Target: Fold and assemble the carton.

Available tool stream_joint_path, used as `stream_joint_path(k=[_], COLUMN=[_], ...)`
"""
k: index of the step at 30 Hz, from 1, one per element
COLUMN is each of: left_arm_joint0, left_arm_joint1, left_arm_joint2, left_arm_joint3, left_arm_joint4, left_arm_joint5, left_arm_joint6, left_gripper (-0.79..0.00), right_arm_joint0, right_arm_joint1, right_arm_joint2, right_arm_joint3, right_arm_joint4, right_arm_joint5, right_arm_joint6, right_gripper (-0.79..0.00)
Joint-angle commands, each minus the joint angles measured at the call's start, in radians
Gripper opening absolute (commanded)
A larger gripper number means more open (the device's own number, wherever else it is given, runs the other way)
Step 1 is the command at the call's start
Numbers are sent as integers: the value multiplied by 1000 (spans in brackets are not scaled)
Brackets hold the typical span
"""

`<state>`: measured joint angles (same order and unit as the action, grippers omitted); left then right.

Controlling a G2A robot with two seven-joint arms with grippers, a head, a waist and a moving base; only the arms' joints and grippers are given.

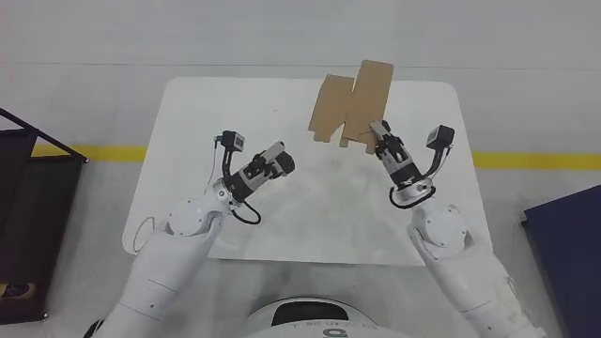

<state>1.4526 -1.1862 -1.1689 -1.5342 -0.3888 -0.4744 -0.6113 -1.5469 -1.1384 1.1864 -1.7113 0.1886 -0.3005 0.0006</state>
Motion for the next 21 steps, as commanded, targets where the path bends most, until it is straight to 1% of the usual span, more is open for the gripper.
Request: stream_joint_path(k=[1,4,6,11,13,14,16,19,21], left_arm_joint0=[-13,-38,-55,-101,-119,-128,-142,-157,-160], left_arm_joint1=[-7,-19,-28,-56,-67,-72,-80,-88,-90], left_arm_joint2=[31,77,104,177,205,215,224,226,225], left_arm_joint3=[1,8,17,39,45,50,63,90,99], left_arm_joint4=[22,58,75,83,47,24,-18,-27,-20], left_arm_joint5=[-2,-3,8,41,46,44,39,29,28], left_arm_joint6=[28,70,119,225,234,231,235,261,275], left_gripper=[0,0,0,0,-46,-49,-52,-62,-105], right_arm_joint0=[-4,-6,-7,-7,-8,-8,-11,-18,-22], right_arm_joint1=[-5,-15,-22,-36,-40,-41,-44,-48,-50], right_arm_joint2=[-10,-32,-46,-74,-83,-86,-88,-84,-79], right_arm_joint3=[-8,-19,-24,-31,-31,-31,-31,-29,-29], right_arm_joint4=[-11,-33,-44,-57,-64,-70,-77,-82,-85], right_arm_joint5=[3,0,-5,-17,-18,-17,-18,-20,-21], right_arm_joint6=[-40,-106,-141,-185,-179,-177,-178,-183,-189], right_gripper=[-785,-785,-785,-785,-785,-785,-785,-785,-785])
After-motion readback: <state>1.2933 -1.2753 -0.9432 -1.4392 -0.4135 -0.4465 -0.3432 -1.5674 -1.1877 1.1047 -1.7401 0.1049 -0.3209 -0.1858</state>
